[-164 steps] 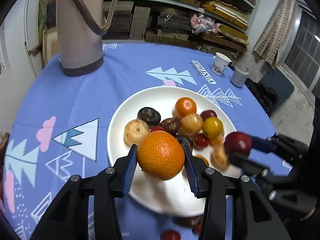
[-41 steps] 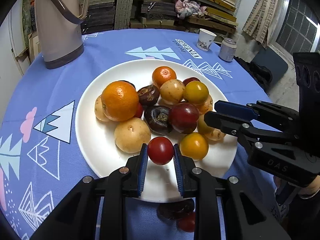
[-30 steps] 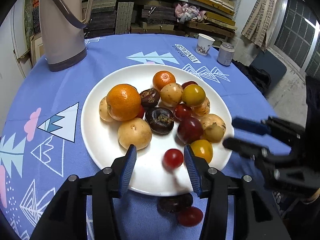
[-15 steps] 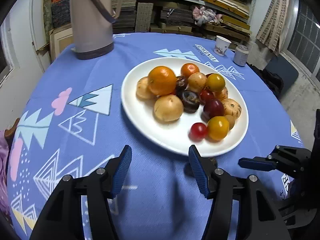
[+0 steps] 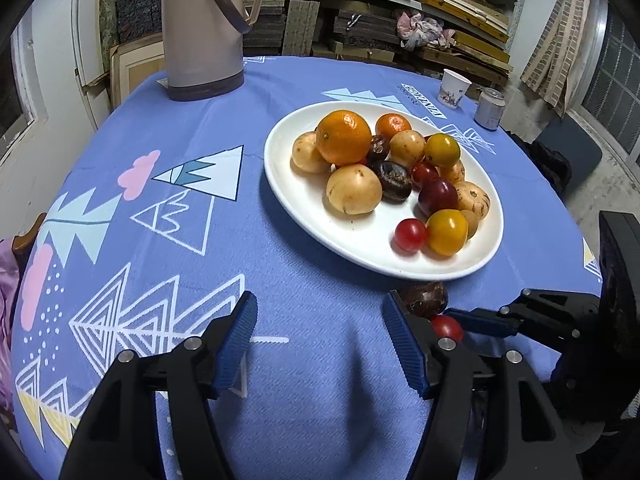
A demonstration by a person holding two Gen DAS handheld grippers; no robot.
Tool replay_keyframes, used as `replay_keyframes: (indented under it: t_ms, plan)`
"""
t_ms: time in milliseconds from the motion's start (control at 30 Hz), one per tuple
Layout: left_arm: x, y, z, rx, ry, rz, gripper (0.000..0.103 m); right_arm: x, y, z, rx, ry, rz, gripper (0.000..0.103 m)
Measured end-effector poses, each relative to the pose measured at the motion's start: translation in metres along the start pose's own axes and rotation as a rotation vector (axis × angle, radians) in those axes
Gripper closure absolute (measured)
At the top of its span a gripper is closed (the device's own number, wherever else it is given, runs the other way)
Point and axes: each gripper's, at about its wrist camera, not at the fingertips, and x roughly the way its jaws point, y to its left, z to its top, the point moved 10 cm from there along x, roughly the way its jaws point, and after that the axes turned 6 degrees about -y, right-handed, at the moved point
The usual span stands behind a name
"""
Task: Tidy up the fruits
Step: 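Grasp a dark purple fruit with the left tool while the right tool grasps a red tomato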
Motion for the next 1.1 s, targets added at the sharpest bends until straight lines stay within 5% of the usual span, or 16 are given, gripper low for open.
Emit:
replay_keyframes:
  t_ms: [800,933,1100]
  plan:
    - [0.03,-0.072,-0.018,0.182,0.071,-0.077,0.034,-0.042,-0.057,-0.026,0.126,-0.05,-0.036,0.074]
    - [0.041,-0.076,-0.017,0.178,0.097,-0.085,0.055,-0.042,-0.058,-0.027,0.135,-0.05,-0.032,0.074]
    - [0.055,-0.076,-0.018,0.158,0.118,-0.091,0.062,-0.041,-0.06,-0.028,0.144,-0.05,-0.034,0.074]
